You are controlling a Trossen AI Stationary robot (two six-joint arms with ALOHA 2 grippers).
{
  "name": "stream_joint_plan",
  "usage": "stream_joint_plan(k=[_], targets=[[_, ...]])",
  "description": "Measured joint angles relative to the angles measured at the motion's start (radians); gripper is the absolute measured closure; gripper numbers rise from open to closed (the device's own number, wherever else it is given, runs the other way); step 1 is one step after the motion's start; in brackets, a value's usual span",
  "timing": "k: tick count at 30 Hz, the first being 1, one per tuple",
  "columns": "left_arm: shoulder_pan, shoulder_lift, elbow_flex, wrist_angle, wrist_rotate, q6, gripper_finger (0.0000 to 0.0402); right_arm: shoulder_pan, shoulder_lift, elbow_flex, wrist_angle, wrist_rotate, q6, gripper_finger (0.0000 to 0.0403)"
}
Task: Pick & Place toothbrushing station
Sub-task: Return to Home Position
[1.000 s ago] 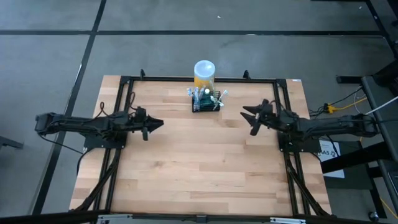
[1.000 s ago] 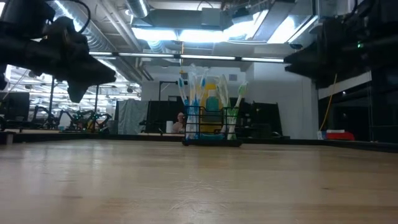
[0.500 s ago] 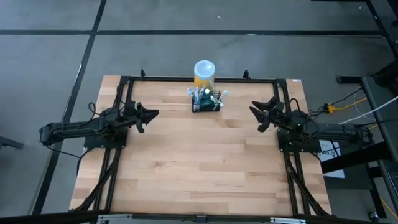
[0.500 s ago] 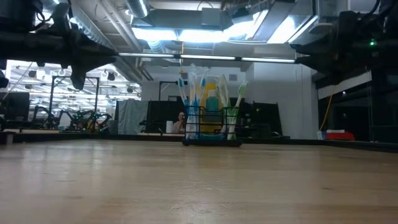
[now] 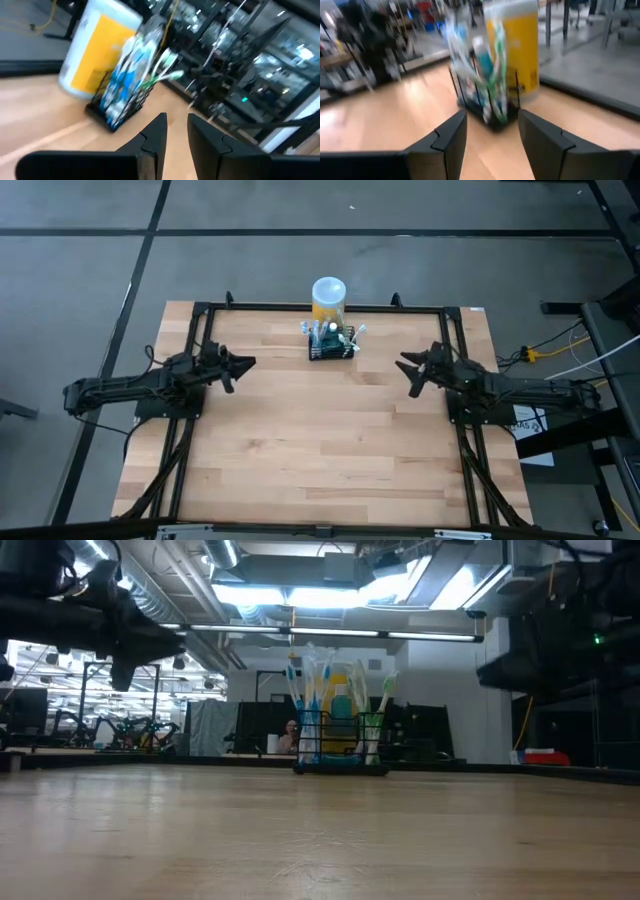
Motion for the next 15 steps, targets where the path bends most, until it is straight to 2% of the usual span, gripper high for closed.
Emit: stream_joint_plan(k=[4, 11, 15], targets=[[-0.071, 0.0, 0.0, -0.064, -0.022, 0.0, 0.0329, 0.032, -0.002, 0.0, -0.072, 0.0, 0.0, 0.0222], [-0.268, 0.0, 0.0, -0.082, -0.041, 0.0, 0.0329, 0.149, -0.031, 0.0, 0.057, 0.0, 0.001, 0.0222], [-0.314, 0.0, 0.0, -0.084, -0.015, 0.0, 0.0329, 0.224, -0.05, 0.0, 0.087, -0.003, 0.002, 0.0222]])
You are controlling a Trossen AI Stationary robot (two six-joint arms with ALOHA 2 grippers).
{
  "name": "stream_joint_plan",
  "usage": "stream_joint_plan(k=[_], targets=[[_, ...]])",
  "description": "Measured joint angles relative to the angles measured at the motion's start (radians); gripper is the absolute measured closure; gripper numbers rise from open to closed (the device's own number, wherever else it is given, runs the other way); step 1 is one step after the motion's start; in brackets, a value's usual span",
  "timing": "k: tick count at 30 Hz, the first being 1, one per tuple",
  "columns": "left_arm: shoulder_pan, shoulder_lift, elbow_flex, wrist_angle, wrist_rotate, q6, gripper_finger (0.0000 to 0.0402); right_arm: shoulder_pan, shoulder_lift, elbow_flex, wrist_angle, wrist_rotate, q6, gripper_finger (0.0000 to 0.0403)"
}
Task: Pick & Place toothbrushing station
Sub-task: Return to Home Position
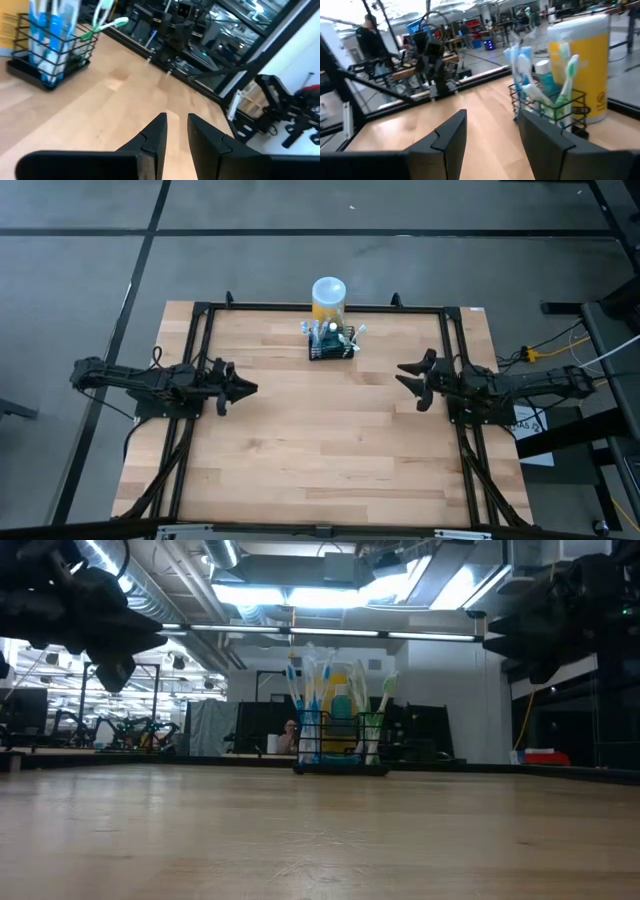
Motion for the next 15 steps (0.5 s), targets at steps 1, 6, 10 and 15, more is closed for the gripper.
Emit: stream_joint_plan(k=[1, 6, 10, 15], targets=[[0.001, 0.0, 0.0, 0.003, 0.013, 0.0, 0.0329, 0.009, 0.0, 0.0, -0.002, 0.0, 0.0, 0.0222], [0.014, 0.0, 0.0, 0.005, 0.028, 0.0, 0.0329, 0.014, 0.0, 0.0, -0.007, 0.0, 0.0, 0.0222], [0.014, 0.0, 0.0, 0.005, 0.026, 0.0, 0.0329, 0.014, 0.0, 0.0, -0.007, 0.0, 0.0, 0.0222], [0.014, 0.0, 0.0, 0.005, 0.021, 0.033, 0.0329, 0.014, 0.0, 0.0, -0.007, 0.0, 0.0, 0.0222]])
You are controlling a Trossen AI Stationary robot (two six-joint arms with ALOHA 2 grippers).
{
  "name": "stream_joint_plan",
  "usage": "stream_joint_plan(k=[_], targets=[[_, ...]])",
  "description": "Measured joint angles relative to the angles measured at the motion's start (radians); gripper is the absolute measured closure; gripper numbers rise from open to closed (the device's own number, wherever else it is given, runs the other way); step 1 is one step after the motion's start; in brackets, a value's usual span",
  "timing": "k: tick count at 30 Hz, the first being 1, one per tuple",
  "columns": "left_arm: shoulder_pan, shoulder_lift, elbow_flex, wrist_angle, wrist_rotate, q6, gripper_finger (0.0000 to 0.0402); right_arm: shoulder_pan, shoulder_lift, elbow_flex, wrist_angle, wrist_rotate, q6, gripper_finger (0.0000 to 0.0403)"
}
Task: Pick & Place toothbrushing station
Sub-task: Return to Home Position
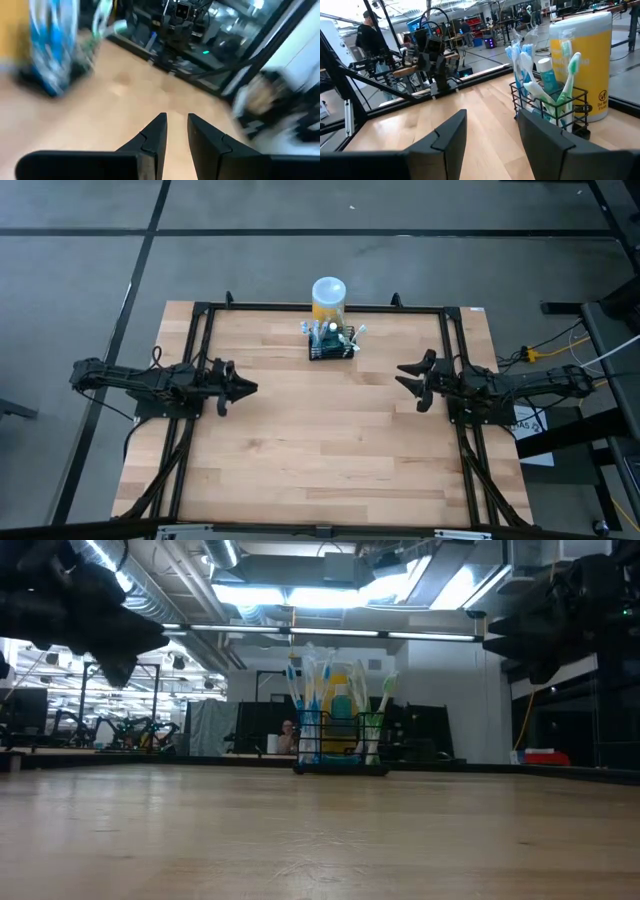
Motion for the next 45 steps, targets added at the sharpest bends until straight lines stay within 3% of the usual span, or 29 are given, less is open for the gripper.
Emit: stream_joint_plan(k=[4, 8, 10, 12, 14, 16, 19, 29, 45], targets=[[0.003, 0.0, 0.0, 0.012, -0.1, 0.36, 0.0329, -0.001, 0.0, 0.0, 0.002, 0.031, -0.123, 0.0222], [0.002, 0.0, 0.0, 0.028, -0.025, 0.749, 0.0329, -0.001, 0.0, 0.0, 0.0, 0.028, -0.23, 0.0222], [0.012, 0.0, 0.0, 0.043, -0.061, 0.823, 0.0329, -0.001, 0.0, 0.0, 0.002, -0.001, -0.271, 0.0222], [0.031, -0.003, 0.0, 0.032, -0.163, 0.779, 0.0329, -0.001, 0.0, 0.0, 0.008, -0.001, -0.3, 0.0222], [0.05, -0.014, 0.0, 0.017, -0.187, 0.728, 0.0329, -0.001, -0.001, 0.0, 0.008, -0.037, -0.344, 0.0222], [0.07, -0.022, 0.0, 0.015, -0.137, 0.719, 0.0329, -0.002, -0.001, 0.0, 0.001, -0.105, -0.356, 0.0222], [0.098, -0.042, 0.0, 0.011, -0.042, 0.697, 0.0329, -0.012, -0.017, 0.0, -0.053, -0.132, -0.244, 0.0222], [0.182, -0.102, 0.0, -0.047, 0.107, 0.622, 0.0329, -0.048, -0.145, 0.0, -0.105, -0.37, -0.185, 0.0222], [0.198, -0.107, 0.0, -0.057, 0.094, 0.552, 0.0329, -0.05, -0.169, 0.0, -0.106, -0.363, -0.262, 0.0222]])
